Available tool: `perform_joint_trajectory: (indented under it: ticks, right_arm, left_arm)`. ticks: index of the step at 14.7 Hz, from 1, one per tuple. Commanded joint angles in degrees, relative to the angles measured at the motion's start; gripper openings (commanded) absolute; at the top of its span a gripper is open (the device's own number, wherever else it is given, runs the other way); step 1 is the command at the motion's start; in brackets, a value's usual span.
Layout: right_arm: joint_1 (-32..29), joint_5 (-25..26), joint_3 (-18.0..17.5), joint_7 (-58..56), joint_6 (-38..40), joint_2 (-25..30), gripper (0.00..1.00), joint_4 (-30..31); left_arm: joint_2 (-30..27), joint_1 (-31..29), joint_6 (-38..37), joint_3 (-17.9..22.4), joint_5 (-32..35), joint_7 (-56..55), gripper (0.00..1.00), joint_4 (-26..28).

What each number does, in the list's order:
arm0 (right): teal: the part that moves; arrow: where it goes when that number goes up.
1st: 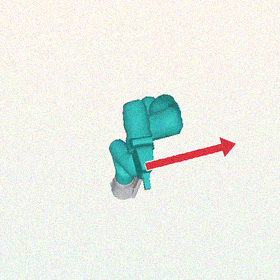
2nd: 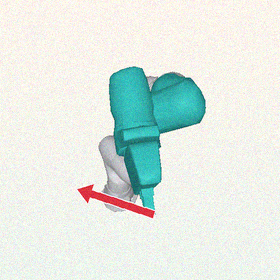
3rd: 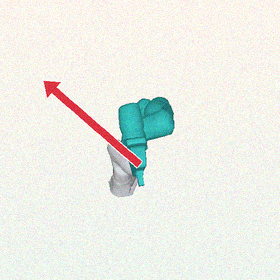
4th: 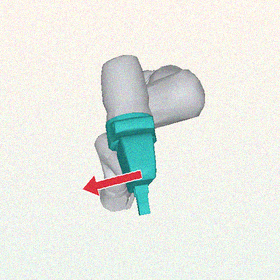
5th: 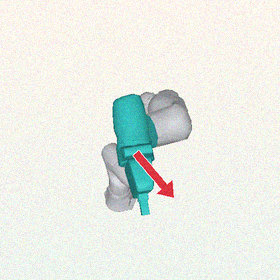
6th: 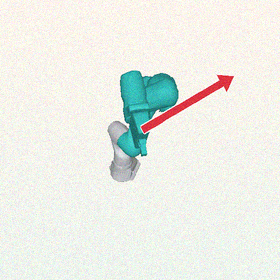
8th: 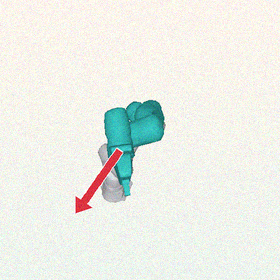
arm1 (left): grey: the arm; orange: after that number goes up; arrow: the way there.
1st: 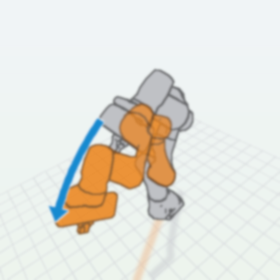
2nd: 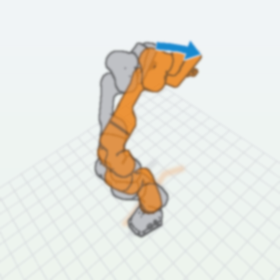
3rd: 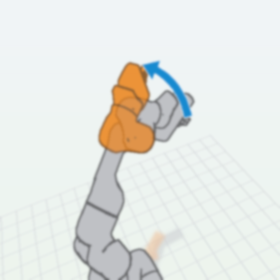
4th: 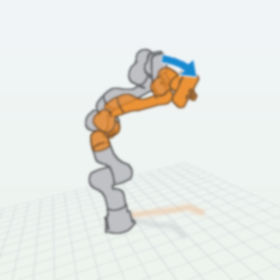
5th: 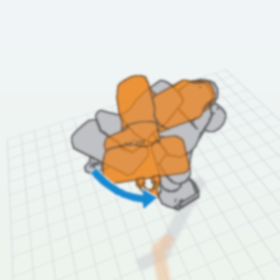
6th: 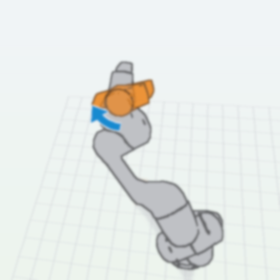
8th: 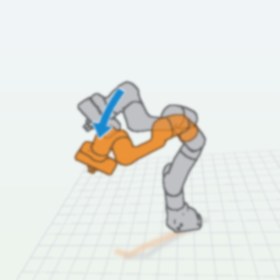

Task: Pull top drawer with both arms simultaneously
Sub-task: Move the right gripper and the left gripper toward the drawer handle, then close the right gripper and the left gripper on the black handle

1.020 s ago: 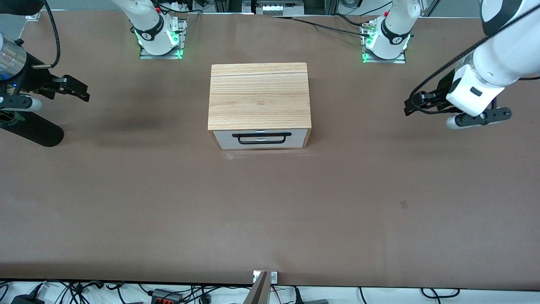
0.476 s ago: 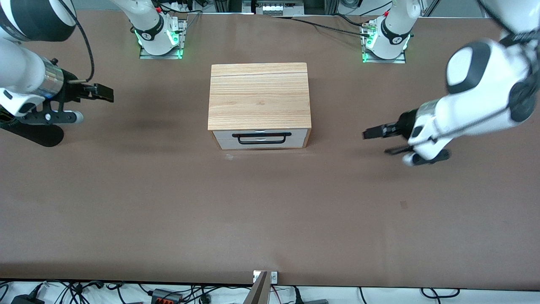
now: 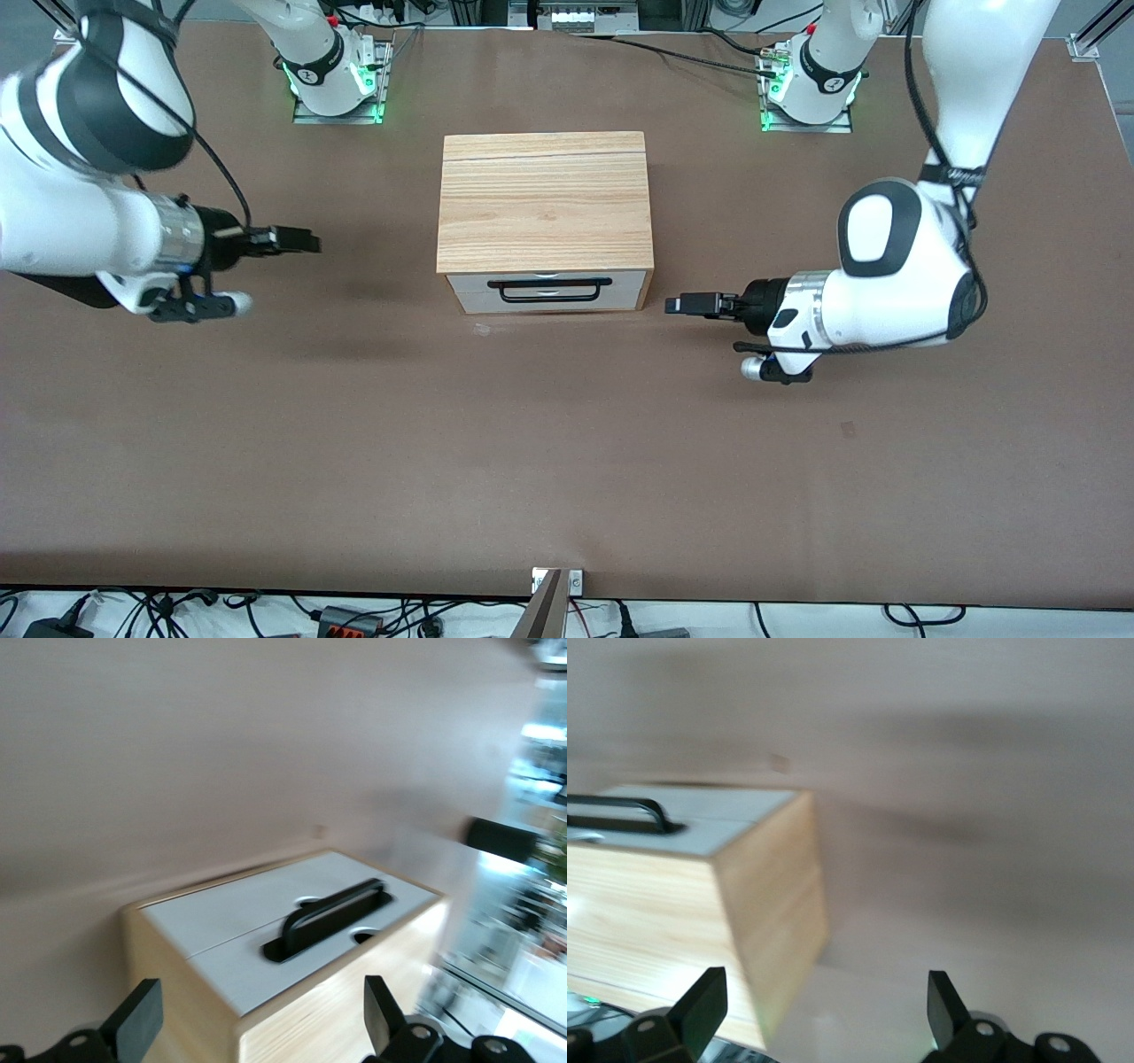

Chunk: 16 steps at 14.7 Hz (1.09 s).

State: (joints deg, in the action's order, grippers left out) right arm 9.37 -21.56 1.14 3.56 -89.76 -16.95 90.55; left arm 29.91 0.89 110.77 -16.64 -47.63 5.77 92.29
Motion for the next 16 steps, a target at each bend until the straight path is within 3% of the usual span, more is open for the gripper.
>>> perform_joint_trajectory:
  ticks: [1,4,5,9,13,16]
  right_arm:
    - [4.3,-6.7,0.2,-1.8,-9.0,-0.4,1.00,3.4]
    - [4.9,-15.1,0.2,-8.1,-11.1,-3.6,1.00,3.6]
    - [4.7,-19.3,0.2,-15.6,-11.6,-5.4,1.00,3.6]
    - [3.6,-41.6,0.3,-34.6,-14.6,-9.1,1.00,7.7]
    - [5.2,-48.4,0.2,-41.5,-16.9,-10.8,1.00,9.6]
    - [5.5,-57.2,0.2,-49.8,-16.3,-14.0,1.00,10.7]
  left_arm:
    - [5.6,-1.3,0.1,-0.3,-7.3,14.2,1.00,-1.5]
    - [9.7,-1.1,0.2,-0.3,-15.4,23.6,1.00,-1.2]
    - [10.3,-0.3,0.2,-0.3,-19.2,26.3,1.00,-0.1]
    - [12.3,3.1,-0.1,-0.3,-31.5,34.3,1.00,2.8]
    - [13.4,5.4,-0.5,-0.3,-35.9,36.5,1.00,3.6]
    - [13.9,5.9,-0.6,-0.3,-38.0,38.6,1.00,4.8]
